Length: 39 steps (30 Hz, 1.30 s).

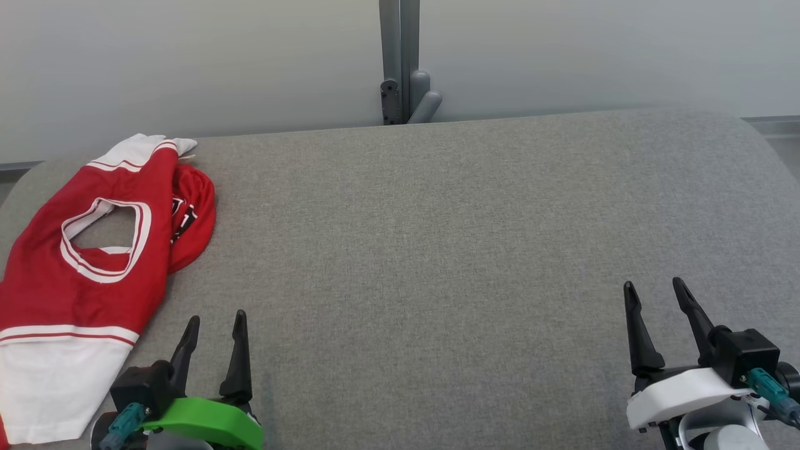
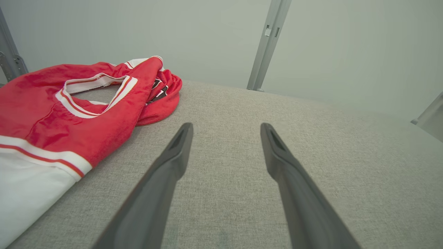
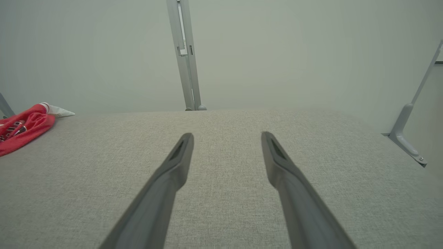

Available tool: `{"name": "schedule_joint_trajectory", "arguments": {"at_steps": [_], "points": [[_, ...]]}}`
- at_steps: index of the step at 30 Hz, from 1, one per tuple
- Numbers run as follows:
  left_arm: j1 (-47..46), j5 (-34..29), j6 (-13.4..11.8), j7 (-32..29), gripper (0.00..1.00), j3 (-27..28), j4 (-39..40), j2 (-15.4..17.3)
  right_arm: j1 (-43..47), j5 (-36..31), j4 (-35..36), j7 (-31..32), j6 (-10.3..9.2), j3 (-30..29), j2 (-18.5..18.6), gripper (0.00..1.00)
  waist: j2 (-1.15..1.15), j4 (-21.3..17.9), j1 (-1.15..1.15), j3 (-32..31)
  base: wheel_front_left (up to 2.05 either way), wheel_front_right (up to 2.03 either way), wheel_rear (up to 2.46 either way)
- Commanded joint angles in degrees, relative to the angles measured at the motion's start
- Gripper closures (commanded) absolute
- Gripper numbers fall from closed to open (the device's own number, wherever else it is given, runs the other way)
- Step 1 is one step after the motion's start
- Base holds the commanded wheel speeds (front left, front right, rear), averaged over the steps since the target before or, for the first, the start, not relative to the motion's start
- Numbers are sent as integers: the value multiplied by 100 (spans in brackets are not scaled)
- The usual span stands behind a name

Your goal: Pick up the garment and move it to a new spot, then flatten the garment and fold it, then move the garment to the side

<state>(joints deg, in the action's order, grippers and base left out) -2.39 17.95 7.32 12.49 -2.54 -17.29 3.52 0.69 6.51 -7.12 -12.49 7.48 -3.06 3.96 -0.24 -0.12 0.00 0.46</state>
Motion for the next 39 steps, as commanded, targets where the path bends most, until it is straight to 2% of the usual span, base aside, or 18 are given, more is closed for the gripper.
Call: {"name": "schedule_joint_trajectory", "arguments": {"at_steps": [1, 23, 39], "points": [[36, -104, 23, 55, 0, 10, -13, 60, 18, -118, 14, -54, 2, -33, 1, 0, 20, -3, 0, 0, 0, 0, 0], [57, -865, 25, 286, 0, 97, -164, 76, 136, -962, 31, -290, 2, -161, 13, 0, 24, -13, 0, -24, 0, 0, 0], [58, -801, 25, 275, 0, 75, -170, 71, 139, -722, -7, -279, 2, -172, -34, 0, 24, 8, 0, -25, 0, 0, 0]]}}
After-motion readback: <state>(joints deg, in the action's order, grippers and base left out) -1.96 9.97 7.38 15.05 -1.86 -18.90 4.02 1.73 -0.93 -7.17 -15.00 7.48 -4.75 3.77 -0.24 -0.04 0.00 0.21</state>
